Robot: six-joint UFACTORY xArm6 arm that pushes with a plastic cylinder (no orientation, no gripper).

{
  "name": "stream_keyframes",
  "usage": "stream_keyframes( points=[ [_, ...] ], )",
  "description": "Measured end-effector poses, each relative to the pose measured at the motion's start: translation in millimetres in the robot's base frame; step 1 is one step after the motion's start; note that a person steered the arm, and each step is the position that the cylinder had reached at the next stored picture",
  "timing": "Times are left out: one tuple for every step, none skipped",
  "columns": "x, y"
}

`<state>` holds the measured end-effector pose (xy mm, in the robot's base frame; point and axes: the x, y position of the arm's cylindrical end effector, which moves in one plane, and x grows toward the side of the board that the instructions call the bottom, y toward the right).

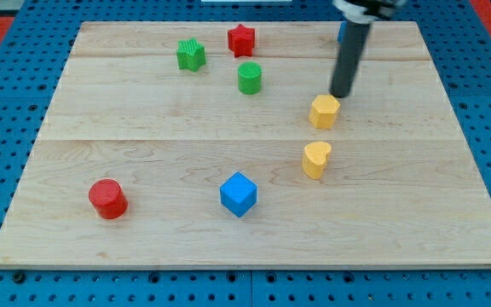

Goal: Push the green circle slightly towards the yellow hexagon

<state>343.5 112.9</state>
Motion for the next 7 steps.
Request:
stream_keyframes(
  points=[
    [-23.5,-22.0],
    [-26.6,-53.2],
    [-64.5,-77.2],
    [-64.4,-97.6],
    [-40.0,-120.6],
    [-36.9,-153.9],
    [-23.4,-184.7]
  ],
)
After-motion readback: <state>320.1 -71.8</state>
